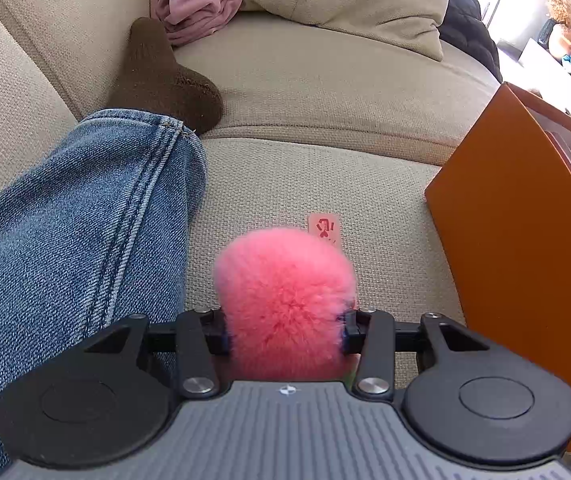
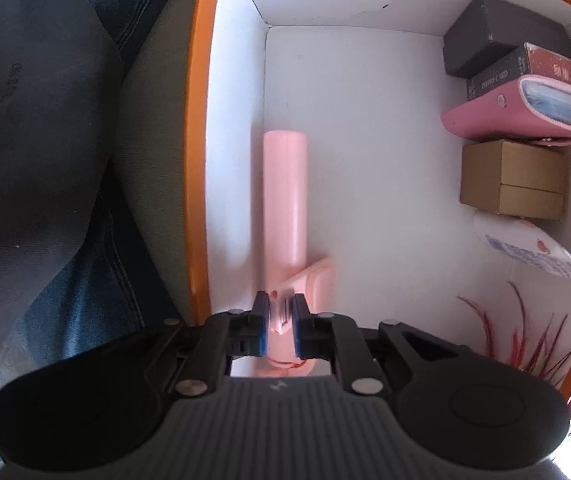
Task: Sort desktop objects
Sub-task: 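Carry the selfie stick over the shoebox and lower it in with the right gripper, then lower the pink pompom into the shoebox and open the left gripper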
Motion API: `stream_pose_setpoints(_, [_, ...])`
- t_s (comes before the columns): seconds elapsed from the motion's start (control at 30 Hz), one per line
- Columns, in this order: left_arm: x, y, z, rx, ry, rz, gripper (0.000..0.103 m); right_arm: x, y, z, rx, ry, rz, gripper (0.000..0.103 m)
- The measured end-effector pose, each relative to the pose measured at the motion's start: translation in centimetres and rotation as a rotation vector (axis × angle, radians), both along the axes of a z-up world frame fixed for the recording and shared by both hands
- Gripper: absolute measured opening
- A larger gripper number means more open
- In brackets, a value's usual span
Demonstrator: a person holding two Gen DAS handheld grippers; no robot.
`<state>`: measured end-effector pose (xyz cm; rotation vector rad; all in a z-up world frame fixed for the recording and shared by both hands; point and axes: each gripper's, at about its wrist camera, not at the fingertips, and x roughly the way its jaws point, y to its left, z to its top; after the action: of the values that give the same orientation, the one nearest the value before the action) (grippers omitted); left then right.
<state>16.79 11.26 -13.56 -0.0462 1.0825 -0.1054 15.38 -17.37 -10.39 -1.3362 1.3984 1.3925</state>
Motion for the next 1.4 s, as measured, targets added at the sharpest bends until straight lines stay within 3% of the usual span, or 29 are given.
stream_pose_setpoints(0.2, [0.1, 0.3, 0.1, -0.001, -0.001, 0.003, 0.048, 0.9, -0.7, 0.4, -0.019, 0.026, -0.063, 0.013])
stream_pose_setpoints(0.33, [-0.1, 0.7, 0.3, -0.009, -0.001, 0.008, 0.048, 2.0, -1.5, 0.8, 0.025, -0.101, -0.151, 0.013])
stream_pose_setpoints(0.53, [-0.8, 0.5, 1.5, -0.010, -0.011, 0.021, 0.047, 1.0, -2.4, 2.8, 0.234, -0.294, -0.306, 0.013])
stream_pose_setpoints(0.73, [-3.4, 0.2, 6.1, -0.019, -0.111, 0.018, 0.047, 0.4, -2.1, 3.6, 0.393, -0.453, -0.525, 0.014])
stream_pose_setpoints(0.77, [-4.4, -0.1, 7.3, -0.022, -0.136, 0.004, 0.047, 0.5, -1.8, 3.9, 0.417, -0.465, -0.582, 0.019])
stream_pose_setpoints(0.87, [-4.8, -5.1, 9.9, -0.030, -0.210, -0.045, 0.047, -0.1, -3.1, 3.4, 0.454, -0.506, -0.740, 0.021])
stream_pose_setpoints(1.0, [-4.9, -9.1, 14.4, -0.115, -0.280, -0.169, 0.047, -0.6, -6.1, 3.4, 0.517, -0.501, -0.948, 0.024])
stream_pose_setpoints(1.1, [-4.6, -13.5, 15.4, -0.149, -0.289, -0.287, 0.047, -1.2, -7.7, 3.9, 0.589, -0.509, -1.063, 0.027])
stream_pose_setpoints(1.13, [-4.4, -15.0, 15.4, -0.152, -0.288, -0.327, 0.047, -1.5, -8.2, 4.3, 0.608, -0.518, -1.096, 0.029])
stream_pose_setpoints(1.2, [-3.6, -17.9, 14.6, -0.148, -0.277, -0.391, 0.047, -1.9, -8.7, 4.5, 0.640, -0.547, -1.150, 0.047])
stream_pose_setpoints(1.4, [0.5, -25.1, 10.3, -0.153, -0.158, -0.516, 0.047, -1.9, -9.7, 4.0, 0.665, -0.576, -1.181, 0.048])
